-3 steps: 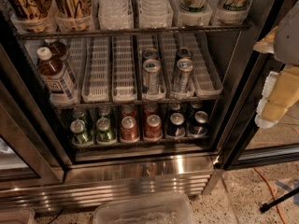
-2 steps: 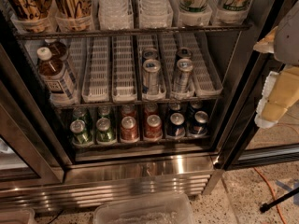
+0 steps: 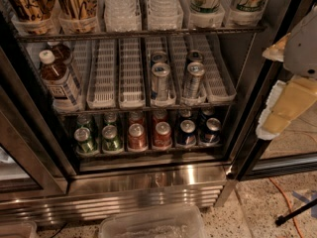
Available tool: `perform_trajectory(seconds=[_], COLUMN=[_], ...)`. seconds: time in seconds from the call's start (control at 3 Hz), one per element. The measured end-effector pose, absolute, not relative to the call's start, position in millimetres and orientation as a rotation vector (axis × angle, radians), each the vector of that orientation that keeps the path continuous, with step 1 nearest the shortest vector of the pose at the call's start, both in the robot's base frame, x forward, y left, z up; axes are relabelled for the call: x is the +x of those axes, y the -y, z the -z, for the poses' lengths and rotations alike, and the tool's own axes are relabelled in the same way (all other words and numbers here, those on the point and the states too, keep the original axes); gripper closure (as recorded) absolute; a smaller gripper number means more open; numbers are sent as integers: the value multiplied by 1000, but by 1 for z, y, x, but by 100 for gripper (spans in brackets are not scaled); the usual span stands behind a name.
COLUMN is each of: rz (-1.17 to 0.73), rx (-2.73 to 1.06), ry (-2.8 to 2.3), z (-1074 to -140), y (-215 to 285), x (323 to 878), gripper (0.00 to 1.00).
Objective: Pick 7up can from top shelf of fridge
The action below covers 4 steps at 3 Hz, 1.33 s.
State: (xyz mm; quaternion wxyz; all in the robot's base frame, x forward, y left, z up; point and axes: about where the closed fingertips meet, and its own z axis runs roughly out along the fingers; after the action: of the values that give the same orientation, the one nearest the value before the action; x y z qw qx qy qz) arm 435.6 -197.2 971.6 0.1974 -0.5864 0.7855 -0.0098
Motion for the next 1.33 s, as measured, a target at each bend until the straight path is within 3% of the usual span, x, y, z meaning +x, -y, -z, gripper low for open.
perform_trajectory(seconds=[0.67,1.33], rz=[-199,-234], rx=[-1359,-1153], ry=[-2093,-1885], z=[-944,-927], y=[149,113], x=[422,420], gripper=[0,0])
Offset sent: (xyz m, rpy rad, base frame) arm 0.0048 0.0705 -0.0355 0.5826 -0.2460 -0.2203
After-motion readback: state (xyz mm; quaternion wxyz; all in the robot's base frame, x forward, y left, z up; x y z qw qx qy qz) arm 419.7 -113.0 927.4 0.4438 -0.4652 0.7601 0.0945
